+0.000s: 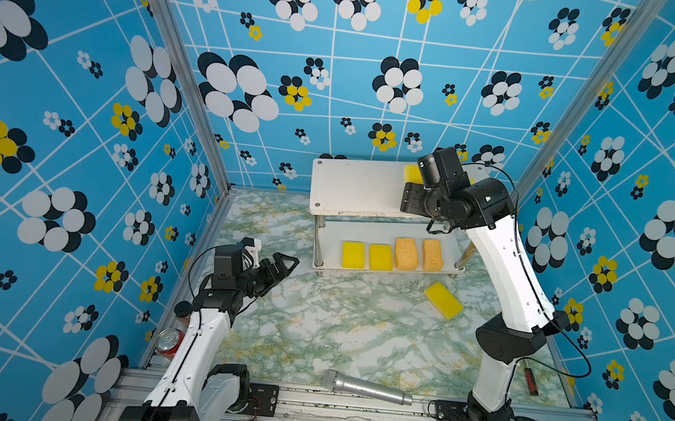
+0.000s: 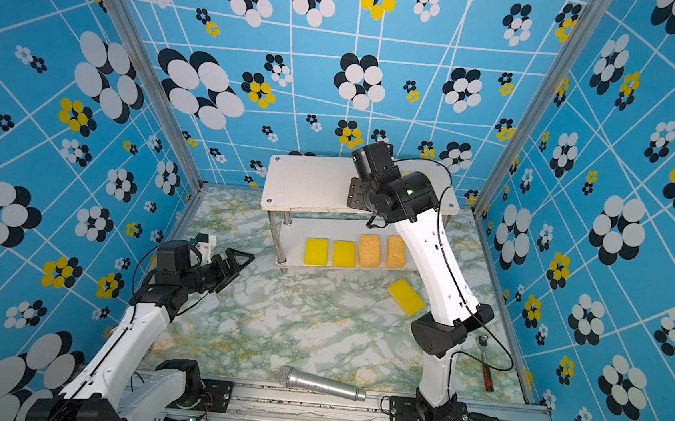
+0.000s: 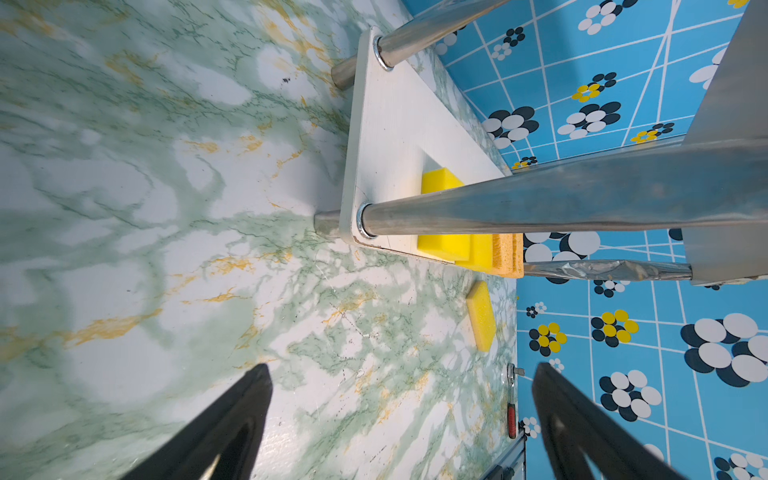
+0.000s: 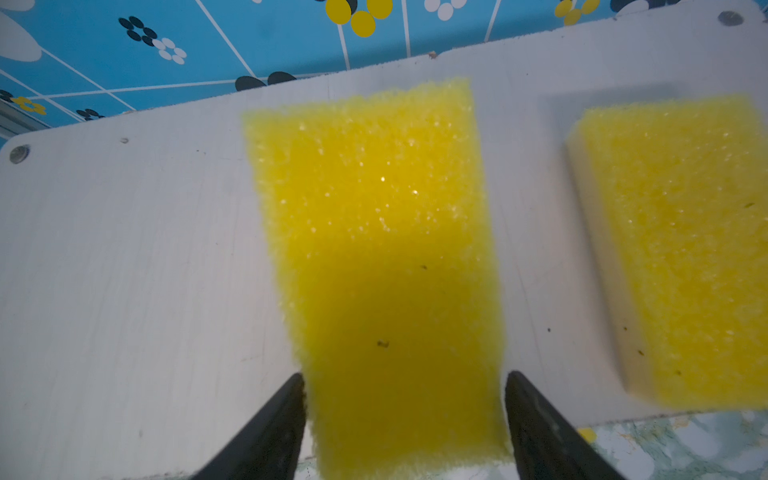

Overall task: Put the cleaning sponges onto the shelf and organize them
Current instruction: 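Lower the sponge beside the other top-shelf sponge and open the right gripper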

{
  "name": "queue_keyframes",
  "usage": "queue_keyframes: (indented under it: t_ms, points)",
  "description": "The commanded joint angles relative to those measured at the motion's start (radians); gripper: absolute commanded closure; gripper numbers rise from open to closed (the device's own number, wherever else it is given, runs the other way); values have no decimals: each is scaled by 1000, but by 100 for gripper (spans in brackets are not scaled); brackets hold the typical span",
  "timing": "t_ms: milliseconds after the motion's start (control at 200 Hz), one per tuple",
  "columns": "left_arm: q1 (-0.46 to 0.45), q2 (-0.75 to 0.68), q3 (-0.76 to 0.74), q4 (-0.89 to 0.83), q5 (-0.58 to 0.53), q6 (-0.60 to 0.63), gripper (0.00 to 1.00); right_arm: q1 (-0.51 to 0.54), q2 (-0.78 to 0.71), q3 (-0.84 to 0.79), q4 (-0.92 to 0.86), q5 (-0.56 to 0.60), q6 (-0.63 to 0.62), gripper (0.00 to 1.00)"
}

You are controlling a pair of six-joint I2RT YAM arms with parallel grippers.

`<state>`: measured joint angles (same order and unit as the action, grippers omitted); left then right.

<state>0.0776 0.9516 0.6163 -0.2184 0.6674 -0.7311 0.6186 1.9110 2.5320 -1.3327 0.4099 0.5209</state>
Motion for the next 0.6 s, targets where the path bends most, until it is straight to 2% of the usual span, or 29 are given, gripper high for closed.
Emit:
queue_keyframes:
  t_ms: [0,595]
  points:
    - [9,-10,-9,-15,22,21,1,-7,20,20,-37,1,10,23]
    - [9,-7,-10,-10,22,19,1,-8,28,20,-34,-5,-1,20]
